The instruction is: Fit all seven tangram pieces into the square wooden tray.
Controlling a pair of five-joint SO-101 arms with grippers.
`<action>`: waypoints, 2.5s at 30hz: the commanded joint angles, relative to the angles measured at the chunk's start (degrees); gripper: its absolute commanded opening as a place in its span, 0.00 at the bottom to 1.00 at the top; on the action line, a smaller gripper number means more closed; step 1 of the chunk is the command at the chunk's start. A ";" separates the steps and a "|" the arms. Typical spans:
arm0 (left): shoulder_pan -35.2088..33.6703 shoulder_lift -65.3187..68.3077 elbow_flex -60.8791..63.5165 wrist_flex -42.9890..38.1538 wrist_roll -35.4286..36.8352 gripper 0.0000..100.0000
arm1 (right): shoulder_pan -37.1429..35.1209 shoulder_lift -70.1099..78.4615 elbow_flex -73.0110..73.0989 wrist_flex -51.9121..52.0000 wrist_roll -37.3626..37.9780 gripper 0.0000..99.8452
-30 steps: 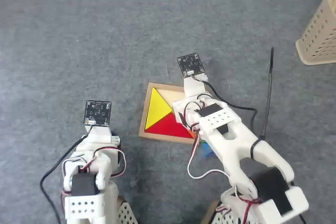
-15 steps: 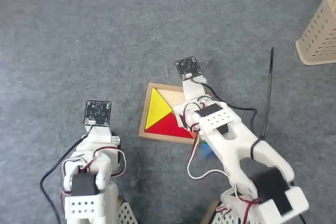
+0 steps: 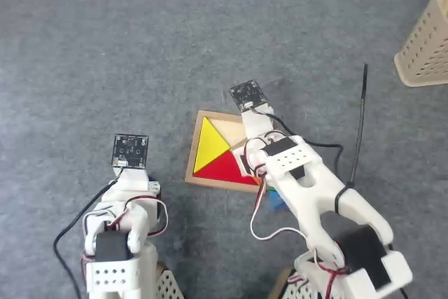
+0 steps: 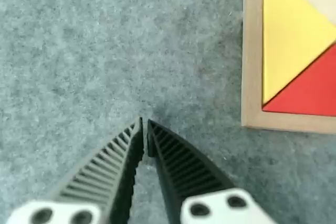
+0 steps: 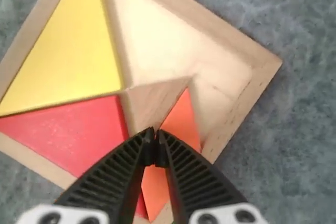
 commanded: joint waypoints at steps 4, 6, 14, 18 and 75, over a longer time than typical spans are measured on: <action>0.26 -1.05 -0.57 0.35 -0.18 0.02 | -0.31 -3.21 -1.41 1.80 0.97 0.01; 0.26 -1.05 -0.57 0.35 -0.18 0.02 | -0.22 -5.76 -2.29 1.63 0.79 0.01; 0.26 -1.05 -0.57 0.35 -0.18 0.02 | -0.13 -4.44 -2.46 -7.16 -5.19 0.01; 0.26 -1.05 -0.57 0.35 -0.18 0.02 | -0.04 0.92 -2.55 -10.77 -5.19 0.01; 0.26 -1.05 -0.57 0.35 -0.18 0.02 | 22.73 -16.31 -5.80 31.34 16.88 0.01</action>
